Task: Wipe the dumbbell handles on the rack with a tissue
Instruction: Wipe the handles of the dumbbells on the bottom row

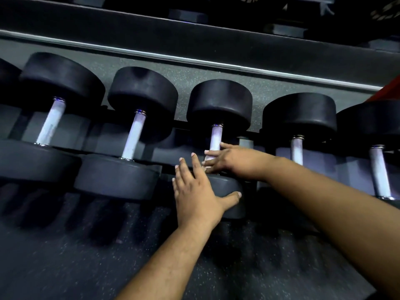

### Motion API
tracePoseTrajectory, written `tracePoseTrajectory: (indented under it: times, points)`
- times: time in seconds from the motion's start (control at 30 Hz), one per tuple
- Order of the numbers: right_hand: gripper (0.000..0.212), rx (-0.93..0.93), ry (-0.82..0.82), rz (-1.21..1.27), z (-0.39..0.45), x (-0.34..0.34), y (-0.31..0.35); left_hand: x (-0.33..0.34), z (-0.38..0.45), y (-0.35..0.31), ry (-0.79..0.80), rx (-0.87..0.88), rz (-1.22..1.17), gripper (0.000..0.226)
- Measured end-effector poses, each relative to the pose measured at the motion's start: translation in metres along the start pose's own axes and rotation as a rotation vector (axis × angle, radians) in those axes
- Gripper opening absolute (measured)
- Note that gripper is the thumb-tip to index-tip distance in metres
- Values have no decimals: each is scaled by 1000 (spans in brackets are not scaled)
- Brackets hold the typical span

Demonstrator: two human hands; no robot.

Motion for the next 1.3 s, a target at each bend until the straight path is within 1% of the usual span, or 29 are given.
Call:
tracePoseTrajectory:
  times: [0.07,0.13,0.2,0.27,0.3,0.37,0.43,0.5,0.57,0.6,0.63,0.67,0.7,0.77,0.83,0.87,0.9,0.93,1.0,1.03,1.07,1.1,1.13,1.2,1.23,1.3]
  points:
    - [50,5,24,-5,-24,1,2,2,-1,-11,-6,28,19,140]
    - [51,72,11,19,-35,6,7,-1,0,-17,-76,103,10,134]
    - [56,199,-168,153,-58,13,9,4,-6,-38,-109,195,-48,125]
    - [61,300,-376,266,-83,19,7,13,-21,-59,-80,259,-104,116]
    - [60,341,-451,286,-96,21,3,20,-29,-67,-66,286,-117,113]
    - [55,440,-554,292,-130,27,-6,37,-48,-83,-19,320,-129,110]
    - [56,492,-590,216,-164,36,-15,56,-62,-96,73,315,-126,113]
    - [56,460,-556,96,-192,46,-26,79,-71,-111,161,293,-91,118]
    - [48,353,-416,-34,-209,57,-31,102,-77,-126,219,273,-60,124]
    - [43,260,-330,-98,-213,63,-32,113,-78,-131,223,258,-55,127]
    - [43,164,-250,-157,-216,70,-32,120,-78,-133,208,242,-57,130]
    - [46,97,-184,-204,-219,76,-36,125,-77,-134,177,233,-66,131]
    - [49,75,-135,-248,-223,80,-41,129,-77,-134,153,229,-76,132]
    - [53,149,-155,-321,-230,80,-55,131,-77,-132,142,232,-107,134]
    - [58,280,-205,-296,-232,75,-63,131,-77,-131,146,230,-129,134]
    - [58,312,-227,-275,-228,75,-62,131,-76,-130,141,228,-136,135]
    - [57,307,-241,-248,-224,77,-59,132,-76,-130,135,233,-139,135]
    - [57,264,-220,-196,-223,80,-53,133,-76,-131,132,235,-143,135]
    - [53,121,-127,-123,-224,85,-40,134,-76,-130,127,231,-140,135]
    - [50,69,-83,-131,-228,86,-38,135,-76,-130,125,230,-136,135]
    - [49,52,-76,-164,-230,84,-41,135,-76,-130,118,231,-133,136]
    - [50,70,-68,-198,-231,82,-45,136,-76,-130,117,233,-131,136]
    - [52,136,-69,-218,-229,77,-49,135,-77,-130,122,234,-131,136]
    - [63,281,-124,-210,-221,72,-55,134,-77,-131,134,231,-132,136]
    - [66,323,-145,-199,-217,71,-53,133,-77,-131,136,231,-131,136]
    - [61,340,-90,-100,-213,71,-47,133,-77,-132,129,238,-122,137]
Point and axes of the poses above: each hand's wrist, its own z-axis towards the middle knuckle, its own x-axis out of the palm, y = z × x, the point moved 2 cm from there along z, towards the middle knuckle, and after that the axes turned 13 degrees about -x, right-handed, at the moved point
